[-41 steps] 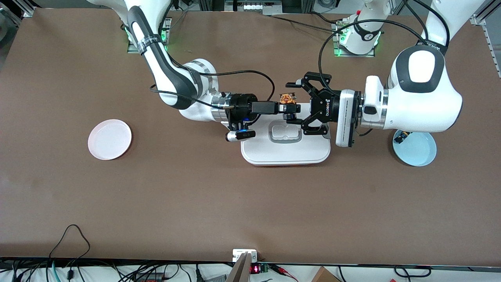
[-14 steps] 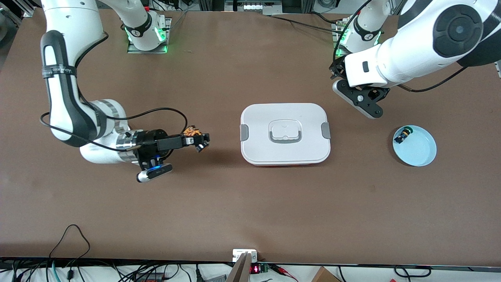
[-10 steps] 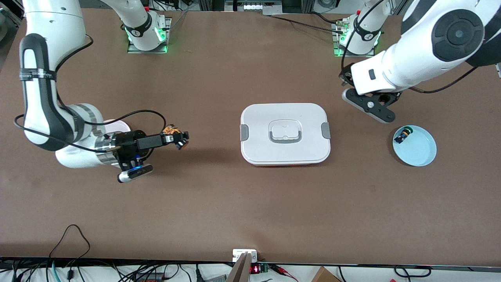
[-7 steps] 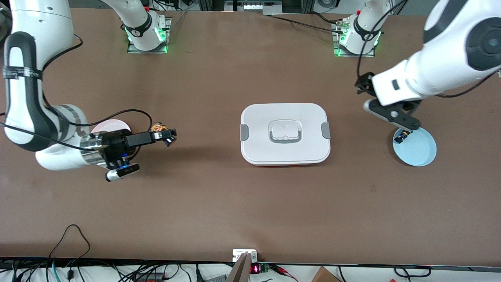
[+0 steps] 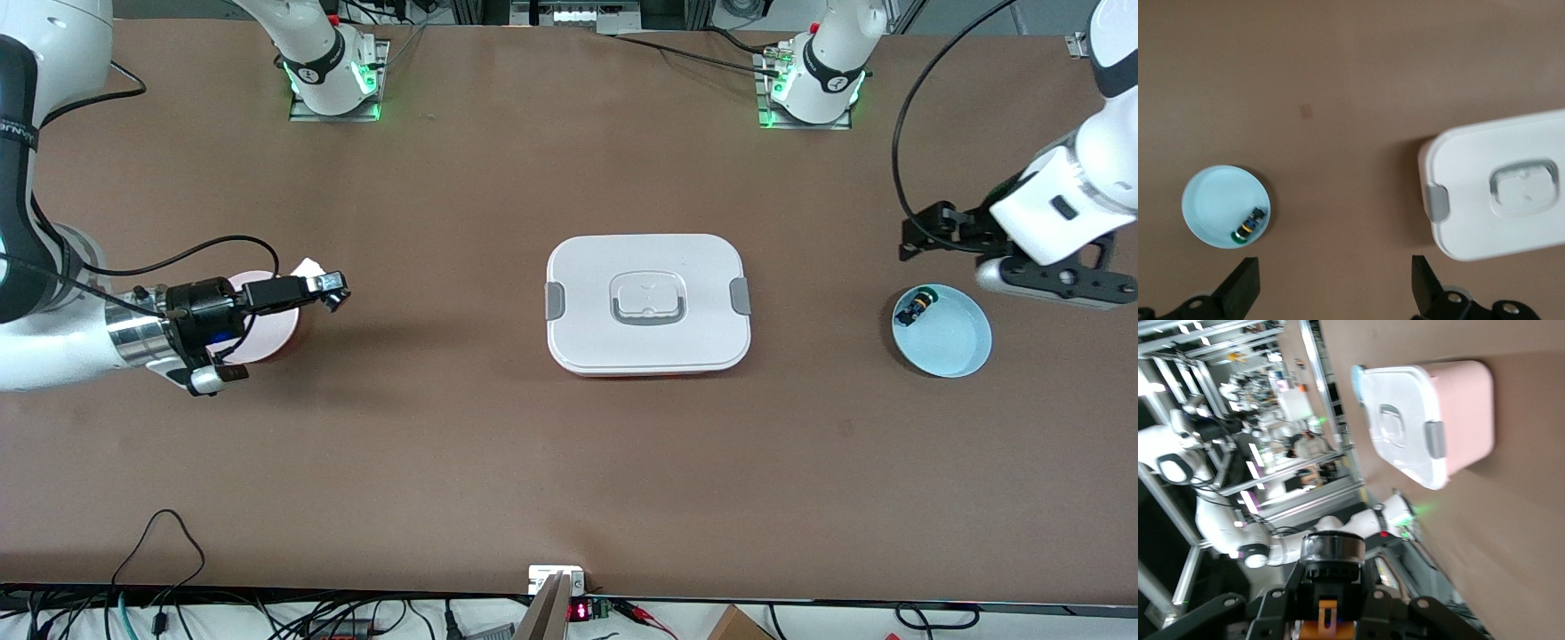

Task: Transfer orange switch to right arm and place
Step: 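Carry the switch toward the white plate while the left gripper withdraws, then lower the orange switch onto the white plate and open the right gripper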

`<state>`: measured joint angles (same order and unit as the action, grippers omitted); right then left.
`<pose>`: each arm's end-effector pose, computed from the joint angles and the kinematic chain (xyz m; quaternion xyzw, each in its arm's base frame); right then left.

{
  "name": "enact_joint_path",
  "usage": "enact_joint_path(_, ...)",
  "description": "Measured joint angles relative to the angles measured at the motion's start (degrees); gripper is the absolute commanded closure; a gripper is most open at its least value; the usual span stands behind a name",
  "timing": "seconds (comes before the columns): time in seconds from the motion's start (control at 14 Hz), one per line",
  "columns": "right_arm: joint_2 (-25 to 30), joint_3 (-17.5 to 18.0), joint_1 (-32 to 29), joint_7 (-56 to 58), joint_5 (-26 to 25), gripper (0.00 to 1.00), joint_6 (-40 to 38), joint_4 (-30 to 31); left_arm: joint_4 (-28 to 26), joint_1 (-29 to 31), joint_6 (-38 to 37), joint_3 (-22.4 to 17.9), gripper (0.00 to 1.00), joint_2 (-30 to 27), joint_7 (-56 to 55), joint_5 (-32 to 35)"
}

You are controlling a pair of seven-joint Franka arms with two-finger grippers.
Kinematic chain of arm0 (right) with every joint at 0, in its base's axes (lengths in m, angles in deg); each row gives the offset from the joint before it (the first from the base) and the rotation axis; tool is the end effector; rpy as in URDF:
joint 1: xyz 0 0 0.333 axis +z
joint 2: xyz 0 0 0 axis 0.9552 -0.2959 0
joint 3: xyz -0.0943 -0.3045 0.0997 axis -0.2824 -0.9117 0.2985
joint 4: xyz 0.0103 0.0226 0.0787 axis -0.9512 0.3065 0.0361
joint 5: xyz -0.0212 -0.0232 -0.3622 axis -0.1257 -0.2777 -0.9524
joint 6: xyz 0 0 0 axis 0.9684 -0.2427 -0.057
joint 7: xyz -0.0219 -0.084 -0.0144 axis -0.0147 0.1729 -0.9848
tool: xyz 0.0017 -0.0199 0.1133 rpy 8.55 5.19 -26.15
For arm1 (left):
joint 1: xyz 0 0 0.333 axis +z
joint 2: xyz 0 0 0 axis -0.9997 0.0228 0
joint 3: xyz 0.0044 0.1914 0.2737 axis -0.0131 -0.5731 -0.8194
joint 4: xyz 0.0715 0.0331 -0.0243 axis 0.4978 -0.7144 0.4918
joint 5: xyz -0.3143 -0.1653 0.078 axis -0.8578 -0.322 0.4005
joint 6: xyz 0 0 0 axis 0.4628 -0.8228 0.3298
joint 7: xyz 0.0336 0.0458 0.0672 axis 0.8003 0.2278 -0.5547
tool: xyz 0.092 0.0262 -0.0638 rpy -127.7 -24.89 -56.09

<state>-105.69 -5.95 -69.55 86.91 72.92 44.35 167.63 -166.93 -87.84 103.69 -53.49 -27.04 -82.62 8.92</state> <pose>0.6440 0.0973 0.4485 -0.7974 -0.0183 0.2166 0.5630 0.5715 -0.0479 0.6056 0.9987 -0.0427 0.0021 0.0282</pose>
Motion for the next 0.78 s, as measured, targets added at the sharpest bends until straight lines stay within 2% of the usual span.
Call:
enact_joint_path(0.14, 2.0, 0.07, 0.2, 0.0, -6.94, 1.0, 0.17, -0.84, -5.39, -2.13, 3.04, -4.34, 0.0, -3.29, 0.02, -0.02)
enact_joint_path(0.43, 8.08, 0.39, 1.14, 0.05, -24.31, 1.0, 3.19, -0.78, -15.92, -3.86, 6.59, -5.92, 0.0, -10.7, 0.0, -0.02)
enact_joint_path(0.57, 11.46, 0.54, 2.84, 0.04, -33.71, 1.0, 6.36, 0.11, -18.01, -4.02, 8.37, -7.19, 0.0, -11.59, 0.0, -0.02)
enact_joint_path(0.78, 15.87, 0.64, 5.72, 1.14, -46.03, 1.0, 12.78, 3.92, -18.39, -4.27, 8.03, -7.45, 0.0, -11.57, -0.02, -0.02)
